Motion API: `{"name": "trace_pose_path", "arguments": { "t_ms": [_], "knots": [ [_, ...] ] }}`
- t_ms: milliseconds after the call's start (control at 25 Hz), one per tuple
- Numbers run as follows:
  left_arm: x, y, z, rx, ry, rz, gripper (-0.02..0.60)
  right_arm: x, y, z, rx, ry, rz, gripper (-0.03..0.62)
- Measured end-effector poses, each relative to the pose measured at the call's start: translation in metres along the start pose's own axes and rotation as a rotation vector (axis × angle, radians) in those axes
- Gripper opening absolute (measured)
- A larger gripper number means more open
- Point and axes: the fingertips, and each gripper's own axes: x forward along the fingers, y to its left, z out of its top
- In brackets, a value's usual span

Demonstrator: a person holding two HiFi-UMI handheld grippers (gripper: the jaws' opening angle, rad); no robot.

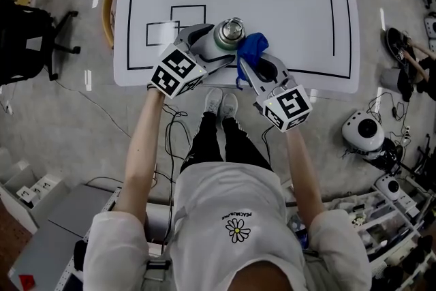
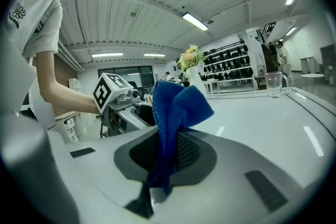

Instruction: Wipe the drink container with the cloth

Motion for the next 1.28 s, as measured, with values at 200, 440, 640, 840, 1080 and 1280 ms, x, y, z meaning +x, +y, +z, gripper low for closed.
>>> {"name": "trace_pose_path", "arguments": {
  "t_ms": [200,440,640,840,1080,1280],
  "knots": [
    [0.0,-0.012,0.0,0.003,0.004,-0.015,0.377,0.001,-0.012,0.002,-0.027,0.004,-0.024,0.043],
    [-0.012,-0.027,-0.009,-0.008,0.021,-0.011,0.377,0.007,-0.031,0.007,-0.078,0.026,-0.049,0.043],
    [-0.015,-0.037,-0.013,-0.047,0.008,0.017,0.377,0.004,-0.018,0.006,-0.067,0.023,-0.049,0.042],
    [-0.017,-0.043,-0.014,-0.073,0.0,0.026,0.377,0.002,-0.002,0.003,-0.067,0.028,-0.026,0.043],
    [-0.021,-0.038,-0.02,-0.042,0.015,0.035,0.377,0.003,0.001,0.003,-0.071,0.033,-0.019,0.043],
    [-0.019,-0.012,-0.01,-0.015,0.009,0.05,0.379,0.004,0.0,0.003,-0.071,0.034,-0.025,0.043]
  ]
}}
